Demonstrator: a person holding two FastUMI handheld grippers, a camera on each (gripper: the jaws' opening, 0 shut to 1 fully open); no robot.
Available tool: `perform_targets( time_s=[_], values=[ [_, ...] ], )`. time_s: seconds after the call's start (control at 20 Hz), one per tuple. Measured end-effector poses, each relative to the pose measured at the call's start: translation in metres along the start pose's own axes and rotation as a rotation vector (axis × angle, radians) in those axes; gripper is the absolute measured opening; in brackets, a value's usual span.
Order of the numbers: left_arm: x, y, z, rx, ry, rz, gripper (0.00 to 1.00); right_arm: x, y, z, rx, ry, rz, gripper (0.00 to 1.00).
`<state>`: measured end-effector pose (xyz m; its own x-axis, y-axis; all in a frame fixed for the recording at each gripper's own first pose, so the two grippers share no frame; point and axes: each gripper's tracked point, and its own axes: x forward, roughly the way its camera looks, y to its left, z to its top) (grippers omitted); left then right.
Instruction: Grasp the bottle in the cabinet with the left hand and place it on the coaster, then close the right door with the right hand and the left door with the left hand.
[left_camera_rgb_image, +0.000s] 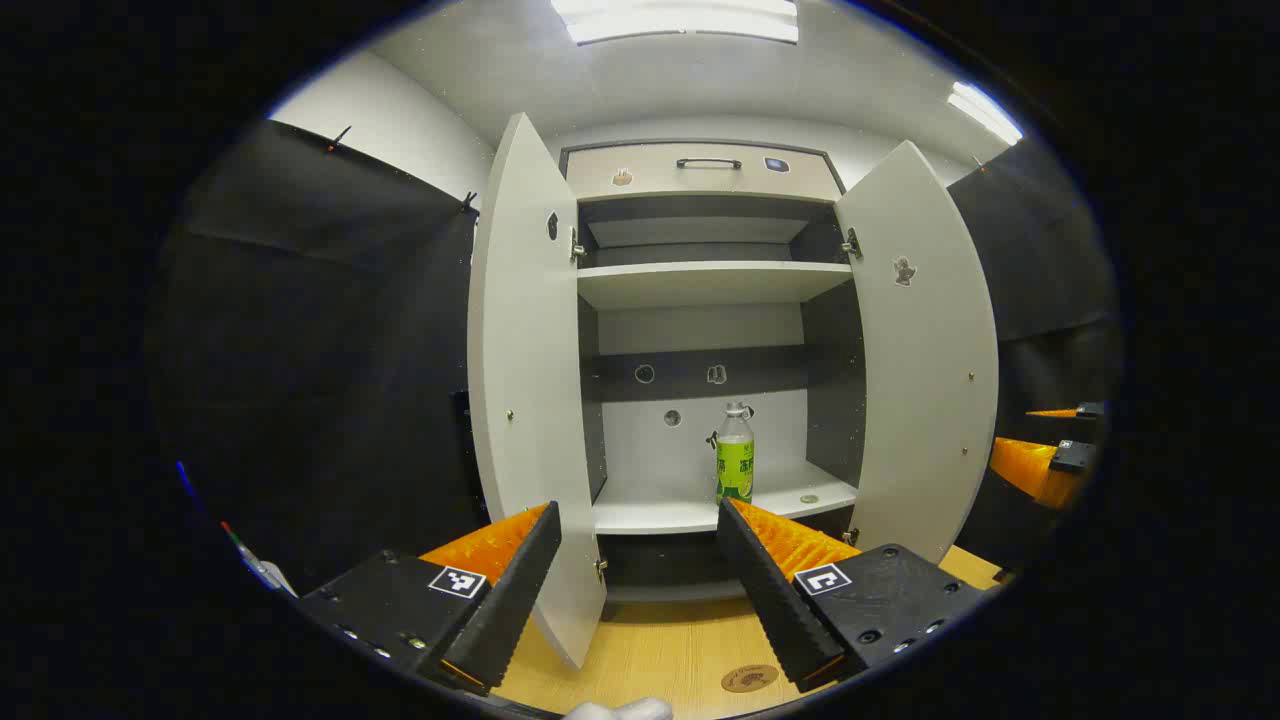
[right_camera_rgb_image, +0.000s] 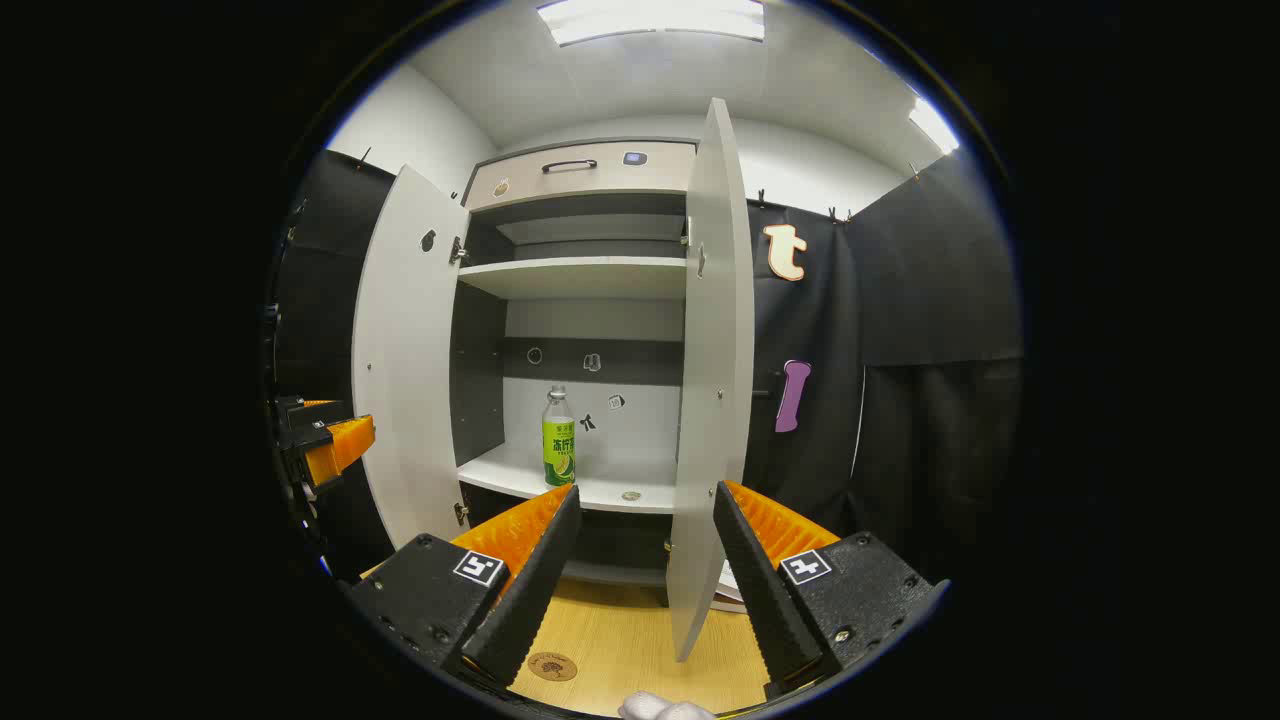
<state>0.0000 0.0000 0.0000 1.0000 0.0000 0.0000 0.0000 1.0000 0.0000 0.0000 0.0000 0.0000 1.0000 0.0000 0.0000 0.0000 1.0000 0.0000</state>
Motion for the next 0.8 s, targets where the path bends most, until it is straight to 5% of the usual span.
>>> perform_targets(
  time_s=[0.8],
  values=[
    [0.0015, 0.0001, 0.0023, 0.000, -0.002, 0.001, 0.96, 0.0035, 0.0049, -0.0023, 0.016, 0.001, 0.004, 0.83]
  ],
)
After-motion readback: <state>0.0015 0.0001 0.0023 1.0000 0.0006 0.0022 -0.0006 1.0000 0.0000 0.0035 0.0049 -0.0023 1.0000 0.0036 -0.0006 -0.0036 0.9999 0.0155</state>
